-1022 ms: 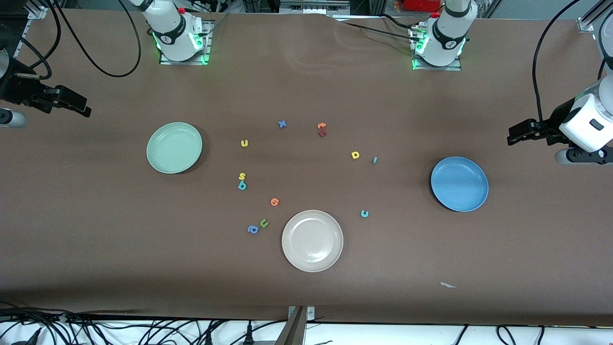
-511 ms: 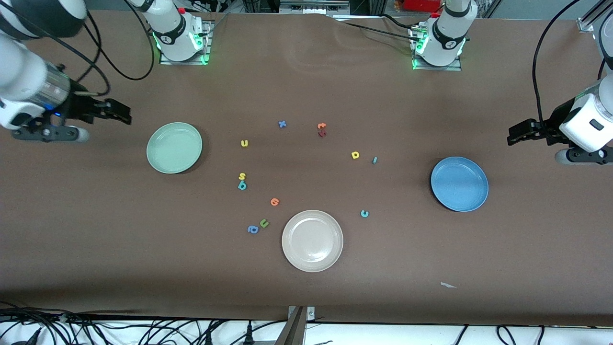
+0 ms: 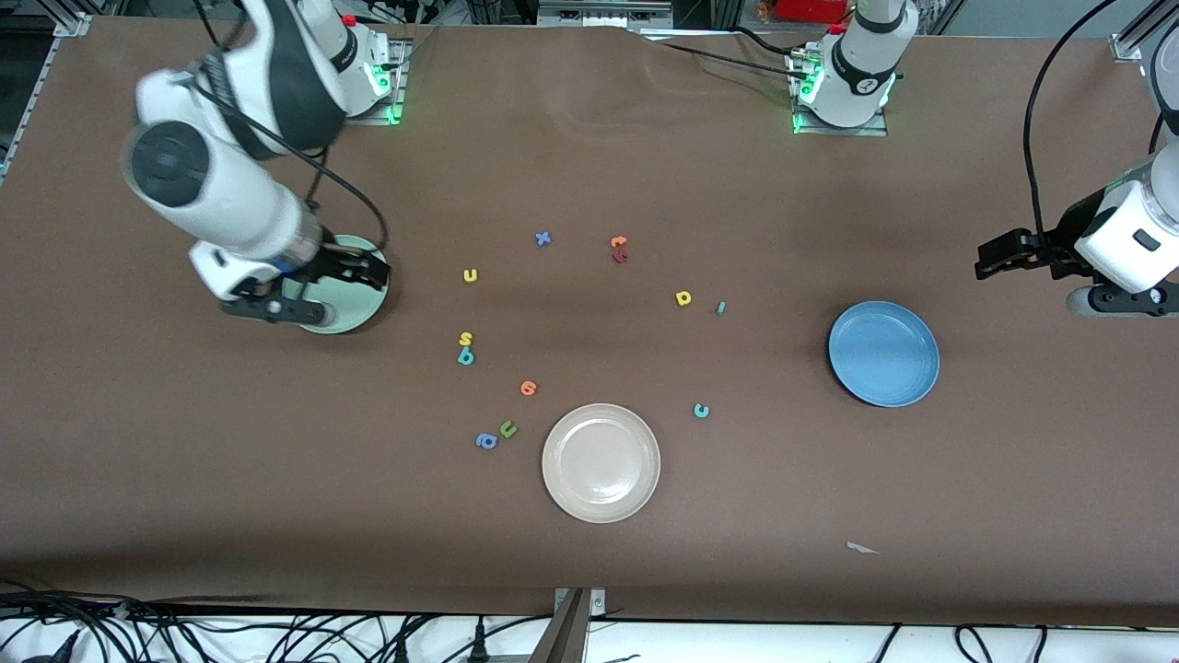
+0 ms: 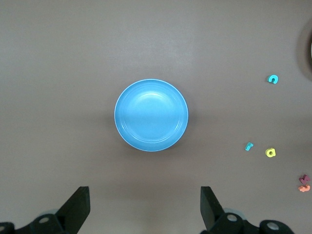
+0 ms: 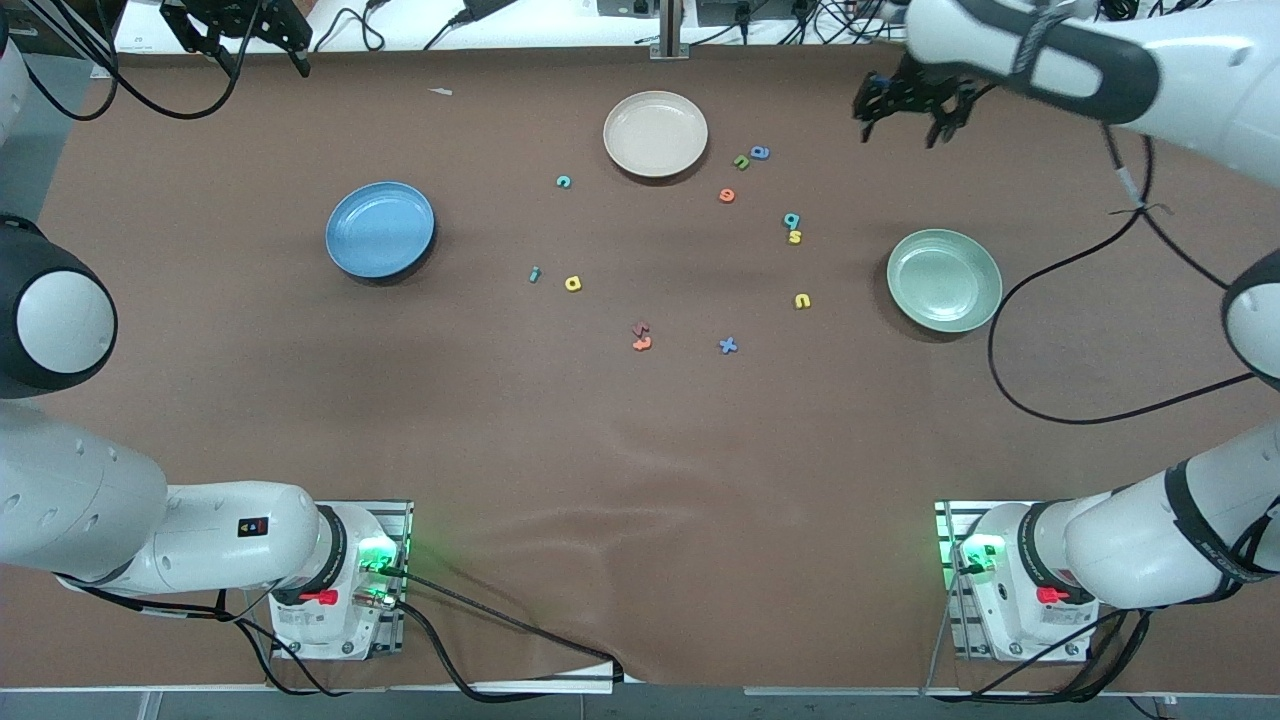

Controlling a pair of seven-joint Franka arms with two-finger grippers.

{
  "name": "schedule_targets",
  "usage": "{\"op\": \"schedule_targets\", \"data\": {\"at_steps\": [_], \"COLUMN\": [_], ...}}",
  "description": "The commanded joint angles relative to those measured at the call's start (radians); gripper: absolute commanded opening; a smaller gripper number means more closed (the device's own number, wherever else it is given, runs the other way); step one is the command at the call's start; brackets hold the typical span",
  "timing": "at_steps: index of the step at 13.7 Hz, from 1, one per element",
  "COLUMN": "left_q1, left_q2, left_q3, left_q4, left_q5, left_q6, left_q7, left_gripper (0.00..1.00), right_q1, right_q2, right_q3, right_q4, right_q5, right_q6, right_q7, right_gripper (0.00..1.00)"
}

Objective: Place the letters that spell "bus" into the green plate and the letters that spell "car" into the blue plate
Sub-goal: 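Reach the right gripper down to the yellow letter s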

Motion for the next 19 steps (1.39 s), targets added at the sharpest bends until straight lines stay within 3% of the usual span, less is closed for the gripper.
{"op": "schedule_targets", "data": {"at_steps": [1, 7, 8, 9, 10, 14, 17, 19], "left_q1": [-0.006, -0.006, -0.006, -0.006, -0.006, -0.006, -0.006, -0.008], "left_q2": [-0.006, -0.006, -0.006, -0.006, -0.004, 0.019, 0.028, 0.033], "left_q3": [0.003, 0.003, 0.003, 0.003, 0.003, 0.002, -0.022, -0.068], "left_q4": [-0.008, -0.008, -0.008, -0.008, -0.008, -0.025, -0.186, -0.327], "left_q5": [-0.001, -0.001, -0.001, -0.001, -0.001, -0.001, -0.003, -0.003], "left_q6": [0.014, 0.014, 0.014, 0.014, 0.014, 0.069, 0.293, 0.488], "left_q7": [-0.001, -0.001, -0.001, -0.001, -0.001, -0.016, -0.071, -0.155], "left_gripper": [1.00, 1.00, 1.00, 1.00, 1.00, 1.00, 1.00, 1.00], "right_q1": [0.044, 0.099, 0.104, 0.120, 0.125, 0.125, 0.125, 0.125], "right_q2": [0.111, 0.277, 0.314, 0.329, 0.341, 0.365, 0.368, 0.369], "right_q3": [-0.008, -0.010, -0.010, -0.011, -0.011, -0.011, -0.013, -0.013], "right_q4": [0.002, -0.097, -0.097, -0.094, -0.087, -0.085, -0.085, -0.085], "right_q5": [0.003, 0.000, 0.000, 0.001, 0.001, -0.003, -0.003, -0.003], "right_q6": [0.114, 0.448, 0.496, 0.519, 0.524, 0.529, 0.527, 0.527], "right_q7": [0.095, 0.159, 0.176, 0.188, 0.190, 0.192, 0.192, 0.192], "right_gripper": [1.00, 0.99, 0.92, 0.92, 0.83, 0.77, 0.77, 0.70]}}
